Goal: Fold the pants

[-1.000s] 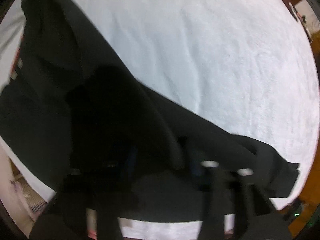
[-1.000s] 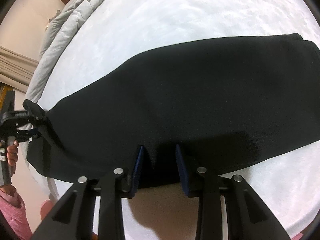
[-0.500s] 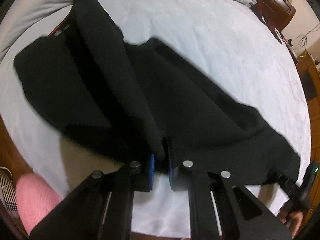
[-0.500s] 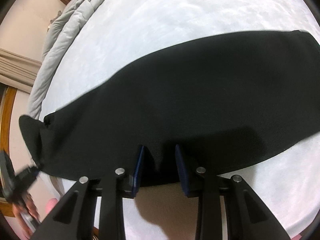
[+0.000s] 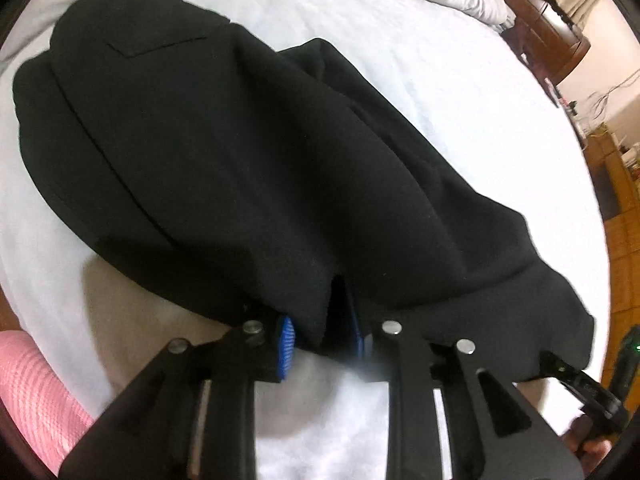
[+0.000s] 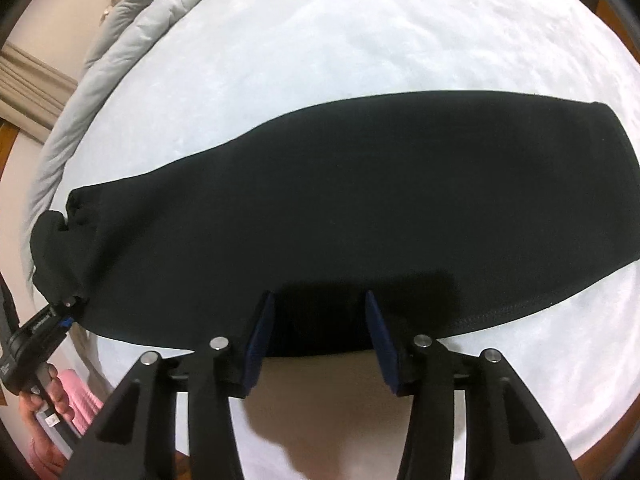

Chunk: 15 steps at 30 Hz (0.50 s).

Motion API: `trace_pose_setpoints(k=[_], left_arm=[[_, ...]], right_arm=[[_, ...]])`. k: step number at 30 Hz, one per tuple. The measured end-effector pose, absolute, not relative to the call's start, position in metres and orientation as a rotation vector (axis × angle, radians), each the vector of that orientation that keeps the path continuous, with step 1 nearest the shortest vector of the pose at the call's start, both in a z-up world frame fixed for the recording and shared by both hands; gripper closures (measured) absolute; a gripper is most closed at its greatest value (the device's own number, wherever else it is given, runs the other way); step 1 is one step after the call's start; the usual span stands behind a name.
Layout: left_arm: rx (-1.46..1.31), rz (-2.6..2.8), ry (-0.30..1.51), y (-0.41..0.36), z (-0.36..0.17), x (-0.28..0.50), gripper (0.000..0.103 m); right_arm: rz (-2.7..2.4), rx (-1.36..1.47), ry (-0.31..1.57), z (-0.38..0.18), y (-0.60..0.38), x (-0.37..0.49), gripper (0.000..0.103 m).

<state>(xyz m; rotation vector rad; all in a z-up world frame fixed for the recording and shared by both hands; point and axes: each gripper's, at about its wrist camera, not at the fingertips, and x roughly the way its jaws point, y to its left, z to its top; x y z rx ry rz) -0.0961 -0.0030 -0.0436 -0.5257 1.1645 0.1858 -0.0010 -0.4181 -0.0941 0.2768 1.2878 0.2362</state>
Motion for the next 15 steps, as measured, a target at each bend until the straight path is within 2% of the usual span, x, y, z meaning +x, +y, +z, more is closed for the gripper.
trace_pose_setpoints(k=[2, 4, 5, 6, 11, 15], left_arm=[[-0.546, 0.169, 1.179, 0.019, -0.041, -0.093, 0.062], [-0.551, 0.206, 1.161, 0.04, -0.028, -0.099, 0.033], [-0.551, 0.226, 1.154, 0.055, -0.026, -0.11, 0.027], [-0.552, 0.239, 1.144, 0.067, -0.021, -0.112, 0.024], [-0.515, 0.316, 1.165, 0.115, -0.01, -0.111, 0.024], [-0.605, 0.327, 1.176, 0.15, -0.015, -0.1, 0.025]], right_arm=[[0.231, 0.282, 1.28, -0.09, -0.417, -0.001, 0.056], [0.226, 0.286, 1.26, -0.084, -0.415, -0.004, 0.054], [0.232, 0.286, 1.252, -0.081, -0.412, -0.005, 0.054], [0.245, 0.281, 1.24, -0.076, -0.406, -0.006, 0.054], [0.365, 0.177, 1.237, -0.057, -0.333, -0.013, 0.054], [0.409, 0.069, 1.255, -0.059, -0.278, -0.018, 0.055]])
